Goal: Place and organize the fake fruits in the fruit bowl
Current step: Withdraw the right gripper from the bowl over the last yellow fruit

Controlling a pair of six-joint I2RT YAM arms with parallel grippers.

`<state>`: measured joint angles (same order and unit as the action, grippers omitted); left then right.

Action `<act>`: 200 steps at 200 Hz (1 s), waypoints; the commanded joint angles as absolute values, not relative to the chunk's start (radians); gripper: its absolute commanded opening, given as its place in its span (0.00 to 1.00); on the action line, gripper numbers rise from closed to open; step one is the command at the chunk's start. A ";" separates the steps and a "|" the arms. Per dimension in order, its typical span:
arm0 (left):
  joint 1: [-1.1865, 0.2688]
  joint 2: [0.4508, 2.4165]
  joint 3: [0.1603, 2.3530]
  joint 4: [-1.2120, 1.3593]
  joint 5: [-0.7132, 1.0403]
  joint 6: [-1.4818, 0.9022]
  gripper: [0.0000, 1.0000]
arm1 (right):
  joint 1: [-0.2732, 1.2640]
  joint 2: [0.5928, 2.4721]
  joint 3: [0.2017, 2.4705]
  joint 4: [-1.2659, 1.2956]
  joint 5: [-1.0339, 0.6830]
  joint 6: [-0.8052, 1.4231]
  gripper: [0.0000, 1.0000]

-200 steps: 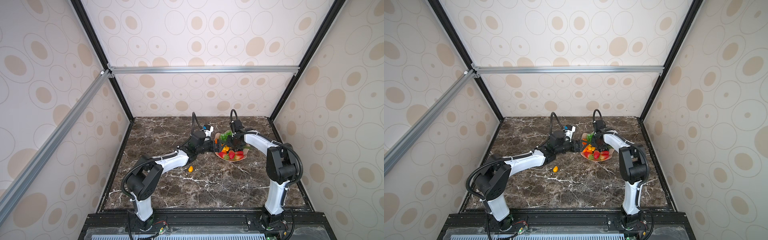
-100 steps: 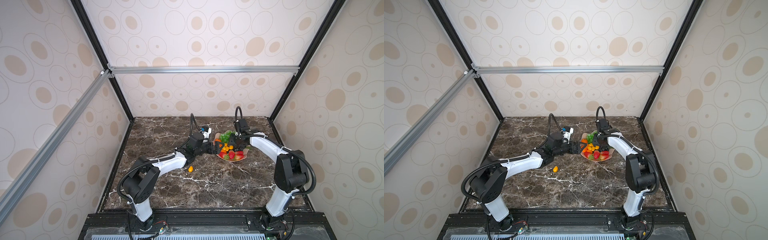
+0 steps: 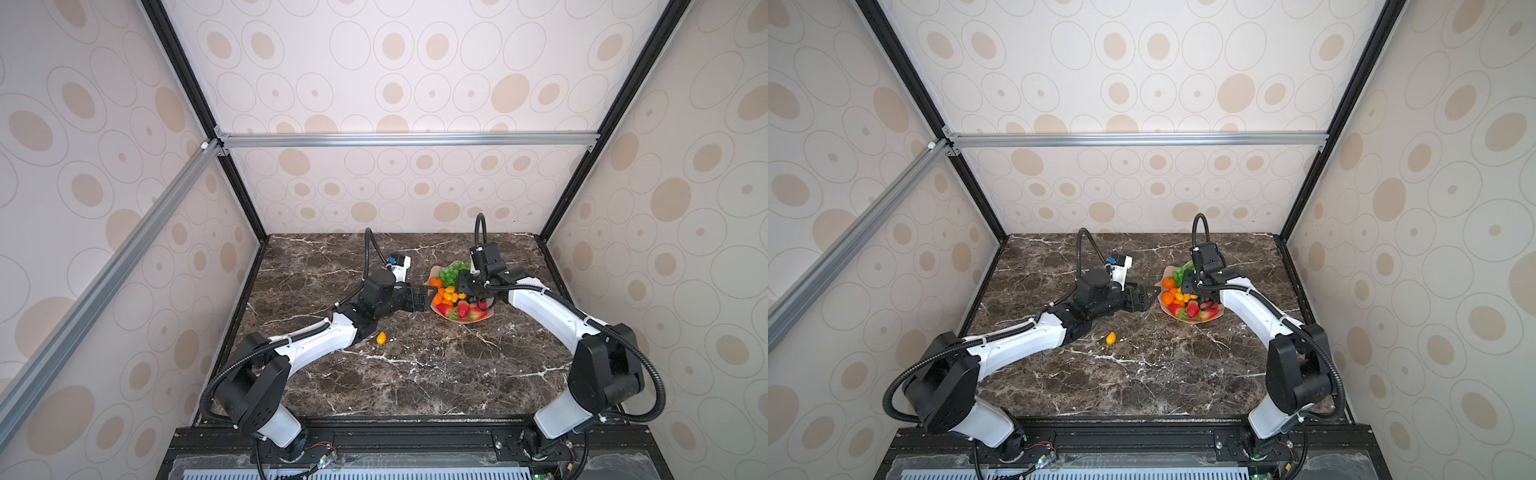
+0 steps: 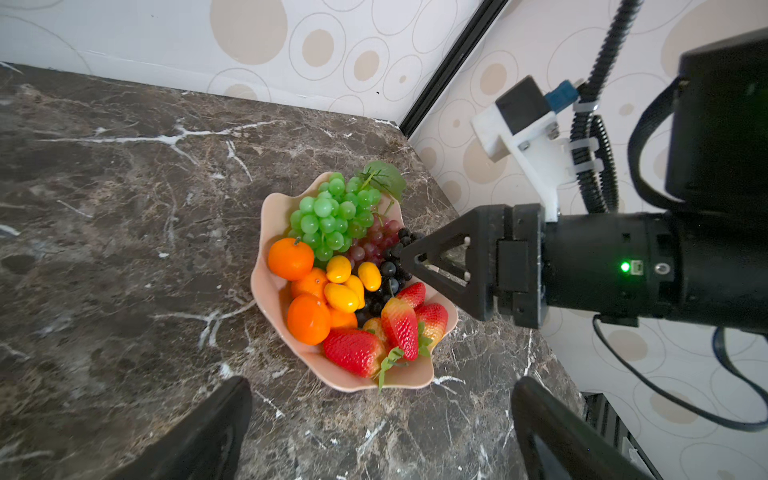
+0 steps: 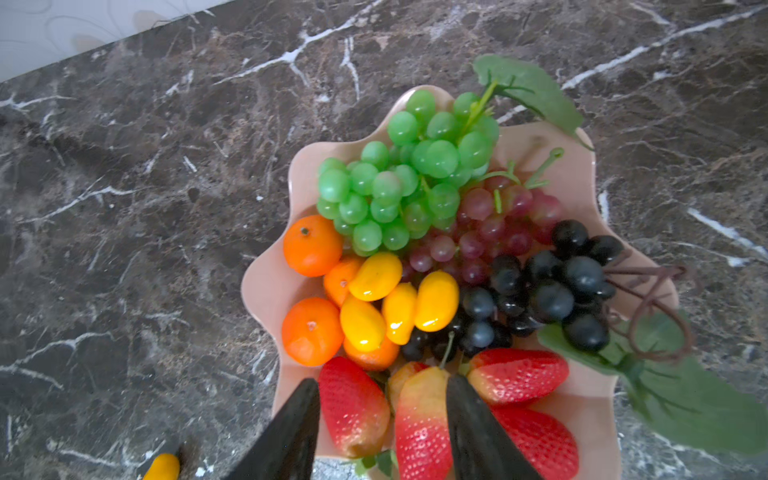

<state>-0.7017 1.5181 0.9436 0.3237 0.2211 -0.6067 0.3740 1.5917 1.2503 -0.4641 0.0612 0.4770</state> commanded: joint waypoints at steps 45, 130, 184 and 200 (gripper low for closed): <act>-0.616 1.299 0.784 0.287 0.155 -0.601 0.98 | 0.535 1.617 1.307 -0.441 0.077 0.438 0.51; -0.450 1.021 0.626 0.094 0.184 -0.601 0.98 | 0.781 1.753 1.380 -0.473 0.094 0.447 0.49; -0.337 0.937 0.566 0.018 0.250 -0.599 0.98 | 0.875 1.838 1.434 -0.496 0.090 0.479 0.47; -0.302 0.925 0.554 0.019 0.284 -0.607 0.98 | 0.900 1.875 1.467 -0.533 0.115 0.514 0.47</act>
<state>-0.3462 0.9527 0.5636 0.0513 0.2298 -0.6075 0.8646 1.8275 1.4124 -0.4751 0.0799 0.4694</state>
